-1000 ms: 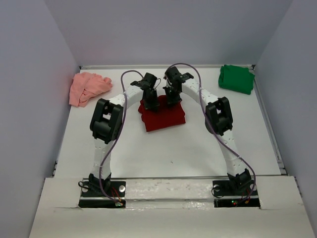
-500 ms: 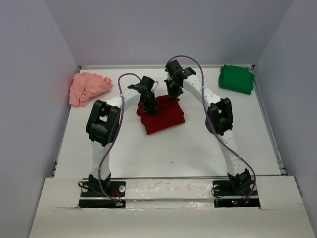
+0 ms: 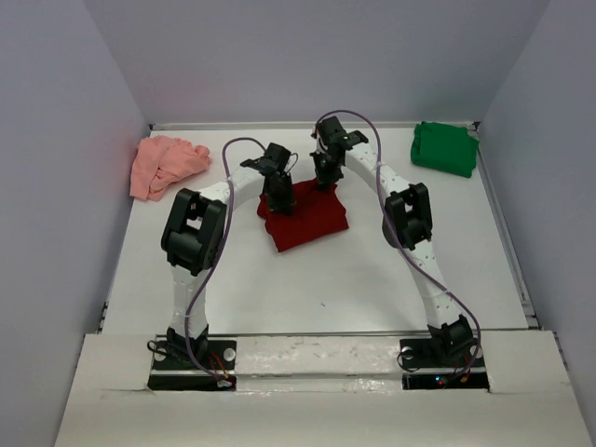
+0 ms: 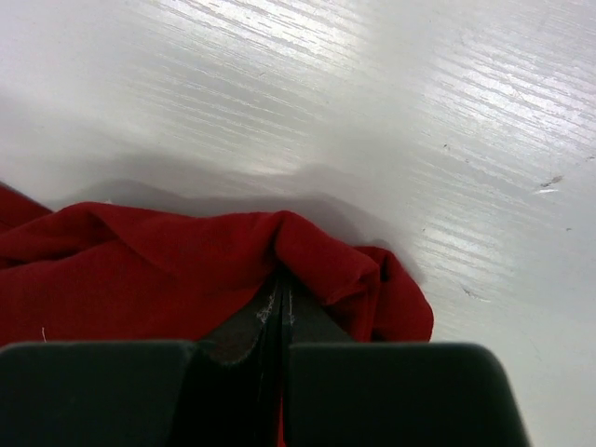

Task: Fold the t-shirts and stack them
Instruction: Fold the long partially folded tshirt into a neat square

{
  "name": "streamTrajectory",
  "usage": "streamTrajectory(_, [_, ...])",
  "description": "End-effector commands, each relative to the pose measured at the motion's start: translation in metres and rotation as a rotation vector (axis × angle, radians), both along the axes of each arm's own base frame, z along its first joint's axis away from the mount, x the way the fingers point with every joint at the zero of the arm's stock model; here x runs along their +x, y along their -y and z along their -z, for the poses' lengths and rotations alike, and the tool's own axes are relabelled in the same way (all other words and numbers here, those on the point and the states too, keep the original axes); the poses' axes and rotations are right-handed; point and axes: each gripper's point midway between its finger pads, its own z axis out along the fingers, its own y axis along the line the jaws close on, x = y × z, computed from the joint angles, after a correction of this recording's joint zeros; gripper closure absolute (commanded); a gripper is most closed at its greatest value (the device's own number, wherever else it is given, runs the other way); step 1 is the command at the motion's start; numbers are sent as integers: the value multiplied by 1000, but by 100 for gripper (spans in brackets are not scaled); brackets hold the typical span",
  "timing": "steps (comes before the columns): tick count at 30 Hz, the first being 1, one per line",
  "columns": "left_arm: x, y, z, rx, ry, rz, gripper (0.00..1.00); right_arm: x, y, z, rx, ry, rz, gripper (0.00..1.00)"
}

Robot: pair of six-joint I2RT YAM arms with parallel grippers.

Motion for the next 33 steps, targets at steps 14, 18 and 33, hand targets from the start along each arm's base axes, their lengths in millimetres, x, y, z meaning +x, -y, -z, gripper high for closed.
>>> streamTrajectory(14, [24,4,-72,17,136,4,100,-22,16,-144,38,194,26,92])
streamTrajectory(18, [30,-1,-75,41,145,-8,100,-39,12,-150,43,172,5,100])
streamTrajectory(33, [56,-51,-53,150,120,-142,100,-136,12,-129,48,86,-17,100])
